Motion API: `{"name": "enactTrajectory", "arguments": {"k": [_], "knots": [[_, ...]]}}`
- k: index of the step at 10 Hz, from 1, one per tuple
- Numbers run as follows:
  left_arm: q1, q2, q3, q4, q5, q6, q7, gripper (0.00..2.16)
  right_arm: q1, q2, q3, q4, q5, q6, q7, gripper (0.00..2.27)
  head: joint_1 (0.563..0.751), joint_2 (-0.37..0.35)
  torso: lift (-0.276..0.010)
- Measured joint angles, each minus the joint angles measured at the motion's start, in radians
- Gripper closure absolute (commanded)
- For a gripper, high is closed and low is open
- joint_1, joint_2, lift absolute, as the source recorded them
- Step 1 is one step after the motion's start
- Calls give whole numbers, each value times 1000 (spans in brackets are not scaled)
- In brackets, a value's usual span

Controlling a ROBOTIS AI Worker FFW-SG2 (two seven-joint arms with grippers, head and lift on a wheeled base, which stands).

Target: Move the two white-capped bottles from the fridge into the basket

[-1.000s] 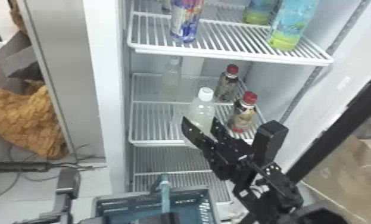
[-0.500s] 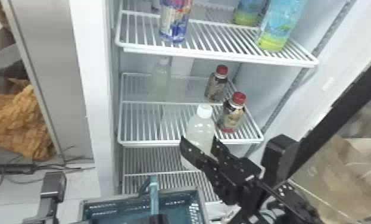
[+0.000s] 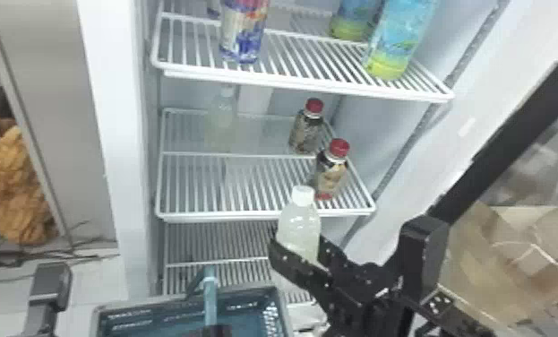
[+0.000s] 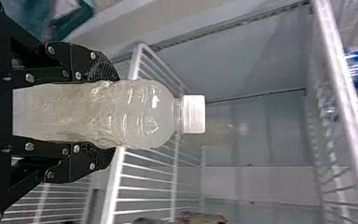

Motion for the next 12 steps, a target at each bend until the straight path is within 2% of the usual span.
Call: {"name": "enactTrajectory", "arguments": {"k": [3,6,8,12], "knots": [[0,0,0,0,0,0,0,1154,20,4,-37,-112,16,251,18,806,695,-350,-260],[-1,0,0,0,-2,2,0,1154,15,4,-32,-147,-13,408,19,806,695,-350,-260],[-1,0,0,0,-2,4,0,1154,2,-1,-4,-141,-40,477,17,806,695,-350,-260],[-2,0,0,0,-2,5,0,1154,-48,-11,25,-52,-105,522,17,806,695,-327,-260]]}}
